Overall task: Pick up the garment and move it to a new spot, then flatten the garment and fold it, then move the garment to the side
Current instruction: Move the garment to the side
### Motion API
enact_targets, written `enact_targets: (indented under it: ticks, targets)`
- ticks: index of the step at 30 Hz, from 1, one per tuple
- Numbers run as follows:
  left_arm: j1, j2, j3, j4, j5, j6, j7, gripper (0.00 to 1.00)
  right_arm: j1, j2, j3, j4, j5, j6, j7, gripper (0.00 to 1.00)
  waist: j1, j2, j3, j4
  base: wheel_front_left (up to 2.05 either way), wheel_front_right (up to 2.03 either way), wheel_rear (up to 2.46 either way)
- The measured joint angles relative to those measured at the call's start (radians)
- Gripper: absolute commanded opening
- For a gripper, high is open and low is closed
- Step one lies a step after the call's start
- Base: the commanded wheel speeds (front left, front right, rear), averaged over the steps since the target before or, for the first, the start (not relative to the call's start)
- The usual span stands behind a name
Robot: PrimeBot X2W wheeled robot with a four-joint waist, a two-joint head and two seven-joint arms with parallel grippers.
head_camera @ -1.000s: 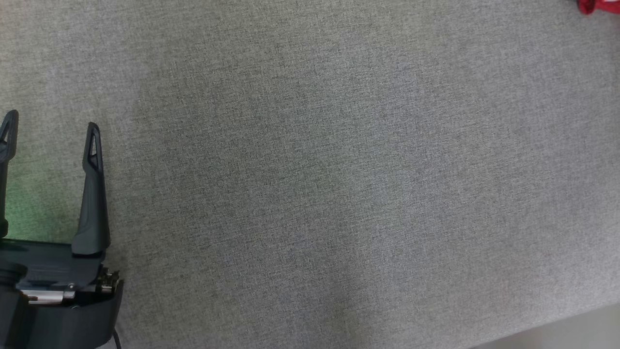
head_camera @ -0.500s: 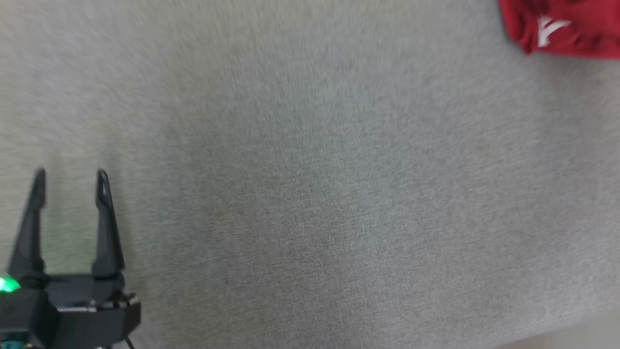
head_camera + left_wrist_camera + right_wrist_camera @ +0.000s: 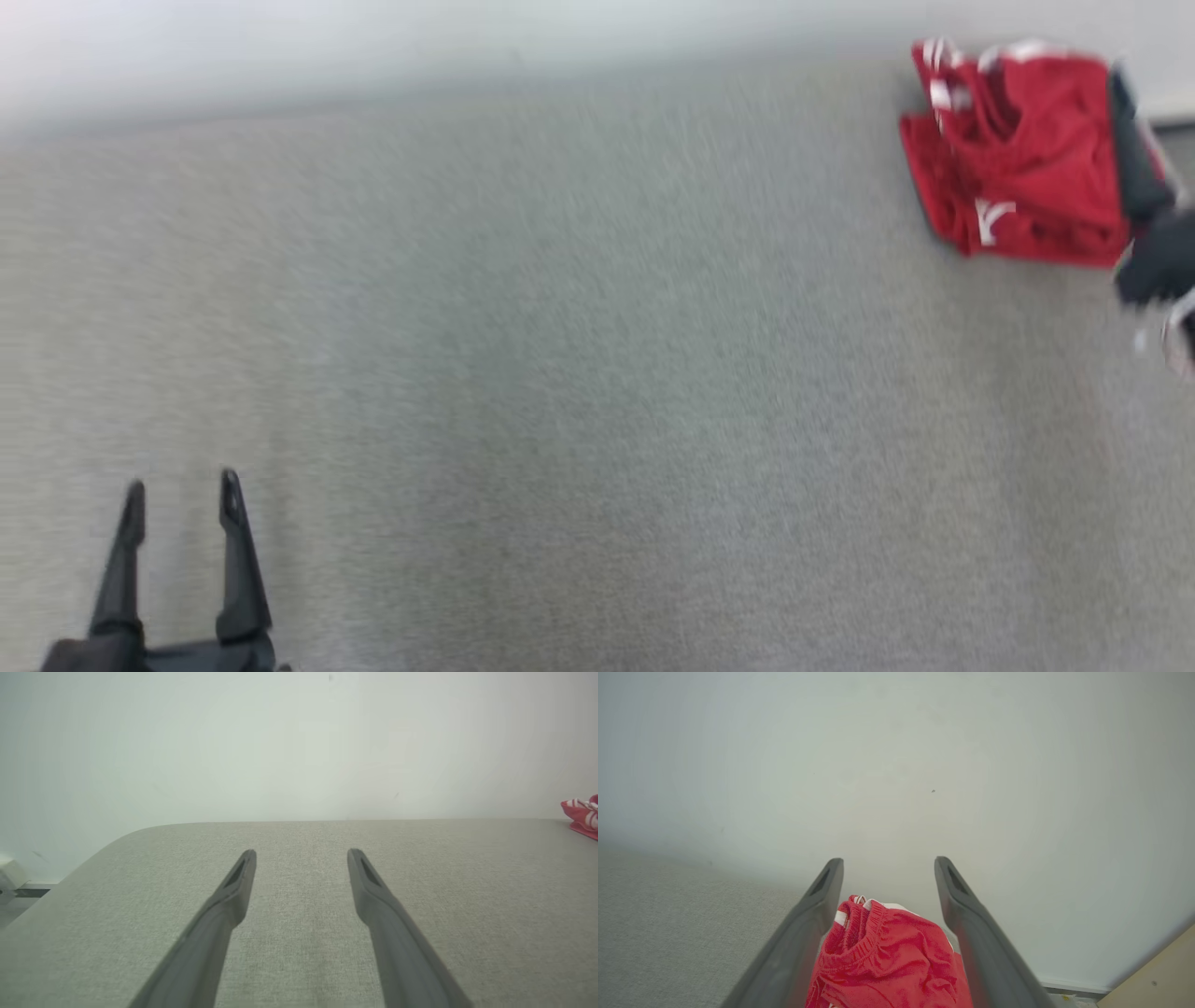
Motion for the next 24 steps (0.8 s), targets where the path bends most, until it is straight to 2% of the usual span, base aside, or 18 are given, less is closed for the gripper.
enact_targets:
  ticks: [5, 9, 13, 19, 24]
  targets:
    - [0.014, -0.016, -0.018, 0.038, -0.006, -0.012, -0.003, 1.0, 0.32, 0.042, -0.208, -0.179, -0.038, 0.0, 0.0, 1.0, 0.0, 0.0, -0.086, 0.038, 0.0, 0.0, 0.0]
    - [0.027, -0.017, -0.021, 0.057, -0.007, -0.011, -0.007, 1.0, 0.58, 0.136, -0.365, -0.354, -0.095, 0.0, 0.009, 1.0, 0.0001, 0.0002, -0.14, 0.078, 0.0, 0.0, 0.0]
    - [0.035, -0.018, -0.028, 0.067, -0.007, -0.007, -0.006, 1.0, 0.753, 0.253, -0.49, -0.572, -0.176, 0.0, 0.063, 1.0, 0.0002, 0.0002, -0.184, 0.11, 0.0, 0.0, 0.0]
    - [0.04, -0.023, -0.049, 0.091, -0.005, -0.006, 0.002, 1.0, 0.932, 0.445, -0.54, -0.809, -0.256, 0.0, 0.125, 1.0, 0.0001, 0.0002, -0.236, 0.147, 0.0, 0.0, 0.0]
    - [0.024, -0.033, -0.074, 0.116, -0.001, -0.009, 0.015, 1.0, 1.007, 0.544, -0.514, -0.843, -0.294, 0.0, 0.116, 1.0, 0.0003, 0.0003, -0.261, 0.177, 0.0, 0.0, 0.0]
